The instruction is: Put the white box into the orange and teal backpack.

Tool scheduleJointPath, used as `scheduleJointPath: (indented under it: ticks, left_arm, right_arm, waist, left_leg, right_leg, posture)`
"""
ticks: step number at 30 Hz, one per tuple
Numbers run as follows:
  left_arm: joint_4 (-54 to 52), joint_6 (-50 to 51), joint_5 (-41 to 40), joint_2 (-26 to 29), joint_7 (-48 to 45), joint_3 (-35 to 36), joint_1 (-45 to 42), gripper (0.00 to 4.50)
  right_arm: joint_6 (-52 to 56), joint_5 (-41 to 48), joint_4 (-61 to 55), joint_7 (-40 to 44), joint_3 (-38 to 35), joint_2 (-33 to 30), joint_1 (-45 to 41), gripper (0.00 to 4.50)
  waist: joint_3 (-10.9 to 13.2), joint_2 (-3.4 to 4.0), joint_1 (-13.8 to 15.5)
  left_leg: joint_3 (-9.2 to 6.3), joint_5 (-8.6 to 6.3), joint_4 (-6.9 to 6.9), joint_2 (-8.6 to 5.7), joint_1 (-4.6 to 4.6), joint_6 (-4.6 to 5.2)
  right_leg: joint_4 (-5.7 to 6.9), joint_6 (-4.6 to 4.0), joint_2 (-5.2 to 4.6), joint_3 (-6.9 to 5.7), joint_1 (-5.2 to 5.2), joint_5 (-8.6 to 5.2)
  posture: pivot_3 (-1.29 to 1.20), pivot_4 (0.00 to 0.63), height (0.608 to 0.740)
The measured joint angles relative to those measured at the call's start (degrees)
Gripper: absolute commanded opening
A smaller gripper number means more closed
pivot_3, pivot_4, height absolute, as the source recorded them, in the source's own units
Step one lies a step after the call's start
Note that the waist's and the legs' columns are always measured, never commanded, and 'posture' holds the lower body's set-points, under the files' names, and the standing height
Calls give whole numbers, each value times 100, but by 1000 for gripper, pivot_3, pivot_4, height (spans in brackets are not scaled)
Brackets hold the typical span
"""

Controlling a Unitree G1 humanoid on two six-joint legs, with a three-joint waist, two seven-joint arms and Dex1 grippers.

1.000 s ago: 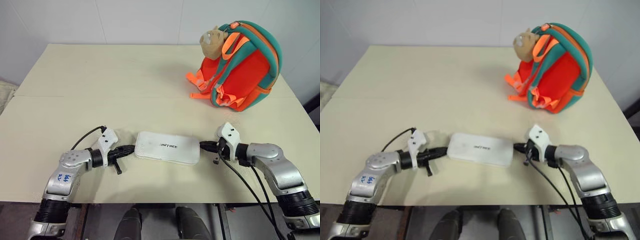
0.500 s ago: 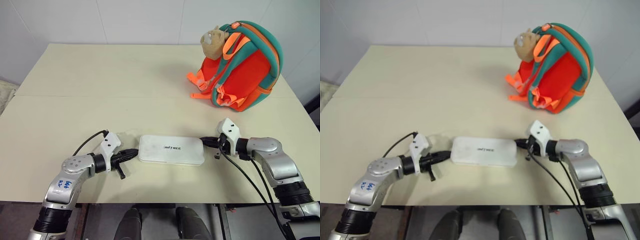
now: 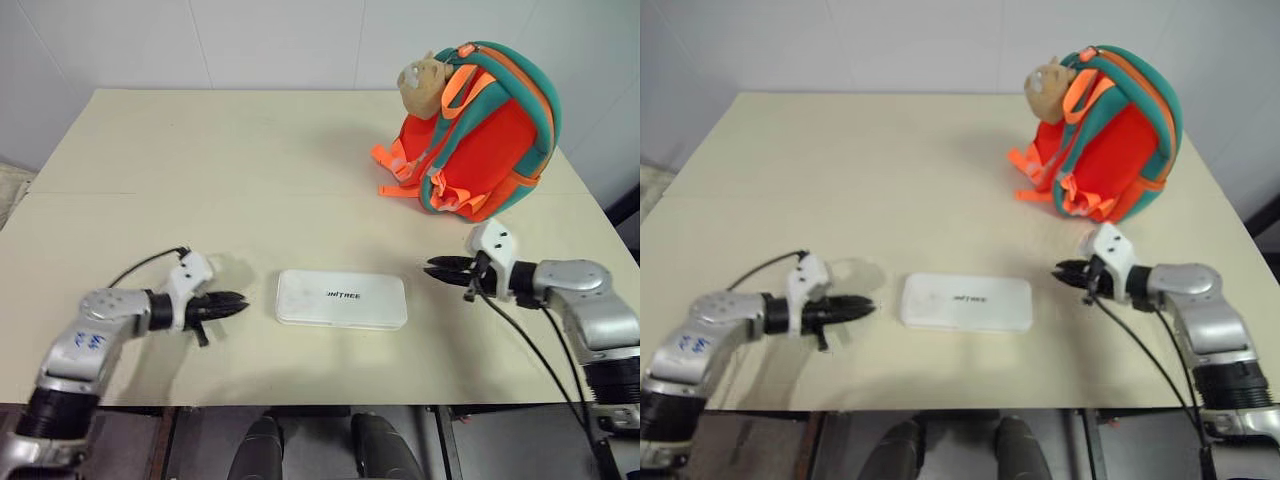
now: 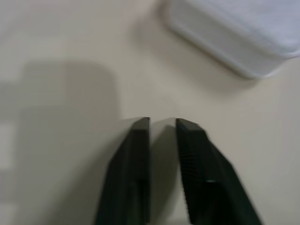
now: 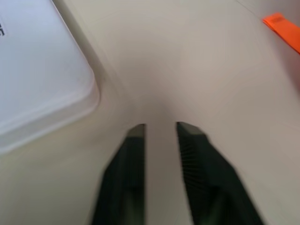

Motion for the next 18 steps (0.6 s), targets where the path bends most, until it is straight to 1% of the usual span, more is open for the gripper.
scheduleJointPath:
  ticks: [1, 3, 4, 5, 8, 9, 10, 13, 16, 18]
  left_arm:
    - [160, 180, -116, 1, -124, 8, -130, 2017]
    - [334, 672, -398, 0, -329, 26, -321, 2655]
    - [416, 1044, -589, 9, -440, 45, -427, 2903]
    - [497, 1646, -872, 68, -632, 29, -595, 3185]
    - [613, 2690, -1306, 116, -951, -110, -1030, 4010]
    - [624, 2910, -1404, 114, -994, -135, -1127, 4346]
    - [632, 3060, -1473, 109, -994, -144, -1181, 4470]
    - [657, 3370, -1557, 51, -964, -240, -1264, 4470]
    - [744, 3509, -1553, -275, -653, -270, -1440, 4470]
    - [766, 3512, -1549, -322, -598, -294, -1476, 4470]
  right_arm:
    - [218, 93, -123, 29, -49, -55, 2, 2256]
    - [638, 291, -417, 50, -65, -126, 6, 3002]
    - [882, 400, -573, 38, -72, -128, 7, 3271]
    - [1308, 545, -770, -27, -81, -131, -3, 3609]
    - [2372, 946, -1196, -283, -135, -133, -94, 4486]
    - [2672, 1084, -1368, -356, -178, -133, -106, 4500]
    - [2906, 1202, -1505, -425, -215, -133, -104, 4500]
    - [3484, 1478, -1806, -603, -276, -133, -55, 4500]
    - [3923, 1769, -2040, -745, -288, -67, 77, 4500]
    - [4067, 1882, -2210, -813, -240, -43, 210, 4500]
  waist:
    - [0, 0, -9]
    - [0, 0, -20]
    - [0, 0, -20]
    - [1, -2, -20]
    - [1, -2, -26]
    - [1, -2, -25]
    - [1, -2, -22]
    - [1, -2, -11]
    - [1, -2, 24]
    - [1, -2, 35]
  left_leg:
    - [0, 0, 0, 0, 0, 0]
    - [-1, 0, 0, 1, -1, 0]
    - [-1, 0, 0, 1, -1, 0]
    - [-4, 0, 1, 1, -5, 0]
    - [-7, 0, -1, 0, -13, 0]
    - [-8, -1, -2, 1, -13, -1]
    - [-8, -2, -5, 1, -13, -3]
    - [-8, -7, -15, 1, -16, -6]
    - [-8, -7, -21, 1, -20, -6]
    - [-8, -7, -23, 1, -20, -6]
  right_leg:
    - [1, 1, 0, 1, 0, 0]
    - [5, 6, 1, 0, -1, 3]
    - [8, 12, 2, -2, -1, 5]
    - [11, 22, 3, -4, -6, 10]
    - [12, 47, 3, -5, -13, 21]
    - [12, 61, 2, -7, -13, 28]
    - [11, 77, 2, -8, -13, 34]
    - [9, 82, 1, -8, -21, 33]
    - [11, 82, 2, -8, -32, 30]
    - [11, 81, 2, -8, -33, 29]
  posture:
    - [0, 150, 740]
    - [0, 150, 740]
    - [0, 150, 740]
    - [0, 150, 740]
    - [0, 150, 740]
    - [0, 150, 740]
    - [0, 150, 740]
    - [0, 150, 740]
    - [0, 150, 740]
    - [0, 150, 740]
